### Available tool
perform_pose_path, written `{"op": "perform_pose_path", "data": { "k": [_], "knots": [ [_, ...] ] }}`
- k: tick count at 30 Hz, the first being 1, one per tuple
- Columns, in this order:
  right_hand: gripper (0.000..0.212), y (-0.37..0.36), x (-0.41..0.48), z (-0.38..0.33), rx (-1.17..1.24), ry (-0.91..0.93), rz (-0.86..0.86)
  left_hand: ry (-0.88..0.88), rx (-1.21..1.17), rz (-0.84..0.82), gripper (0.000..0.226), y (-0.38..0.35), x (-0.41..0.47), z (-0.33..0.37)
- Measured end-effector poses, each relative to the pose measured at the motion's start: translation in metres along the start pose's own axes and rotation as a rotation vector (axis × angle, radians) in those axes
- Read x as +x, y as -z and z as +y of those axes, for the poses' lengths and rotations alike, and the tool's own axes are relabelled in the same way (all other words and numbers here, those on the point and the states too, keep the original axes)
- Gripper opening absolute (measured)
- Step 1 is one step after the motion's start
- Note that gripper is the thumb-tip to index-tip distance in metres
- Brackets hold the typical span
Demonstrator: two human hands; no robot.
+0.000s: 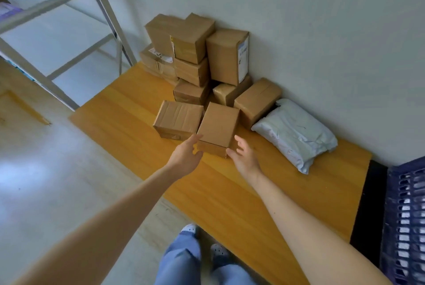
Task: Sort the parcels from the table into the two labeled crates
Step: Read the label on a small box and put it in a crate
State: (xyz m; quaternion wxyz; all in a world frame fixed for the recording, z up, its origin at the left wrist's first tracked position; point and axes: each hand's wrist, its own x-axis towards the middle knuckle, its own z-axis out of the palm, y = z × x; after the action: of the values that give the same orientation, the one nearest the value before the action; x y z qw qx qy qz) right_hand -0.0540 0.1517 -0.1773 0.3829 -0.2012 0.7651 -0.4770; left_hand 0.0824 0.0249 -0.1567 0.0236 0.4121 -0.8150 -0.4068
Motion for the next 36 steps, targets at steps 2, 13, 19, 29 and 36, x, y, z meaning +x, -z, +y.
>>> {"op": "perform_pose_path", "data": {
  "k": [2, 13, 19, 29, 36],
  "knots": [
    [0.056, -0.007, 0.011, -0.001, 0.006, -0.033, 0.061, -0.032, 0.049, -0.042, 0.051, 0.004, 0.020, -0.004],
    [0.059, -0.032, 0.045, -0.013, 0.012, -0.122, 0.211, -0.161, 0.107, -0.182, 0.050, 0.012, 0.085, -0.007],
    [0.066, -0.031, 0.045, -0.006, 0.182, -0.257, 0.257, -0.175, 0.136, -0.249, 0.052, 0.016, 0.101, -0.001],
    [0.058, -0.030, 0.039, -0.007, 0.231, -0.238, 0.296, -0.080, 0.094, -0.272, 0.067, 0.005, 0.098, 0.003],
    [0.050, -0.037, 0.022, 0.005, 0.390, -0.300, 0.381, -0.122, -0.096, -0.183, 0.064, -0.002, 0.085, -0.016]
  ]
}}
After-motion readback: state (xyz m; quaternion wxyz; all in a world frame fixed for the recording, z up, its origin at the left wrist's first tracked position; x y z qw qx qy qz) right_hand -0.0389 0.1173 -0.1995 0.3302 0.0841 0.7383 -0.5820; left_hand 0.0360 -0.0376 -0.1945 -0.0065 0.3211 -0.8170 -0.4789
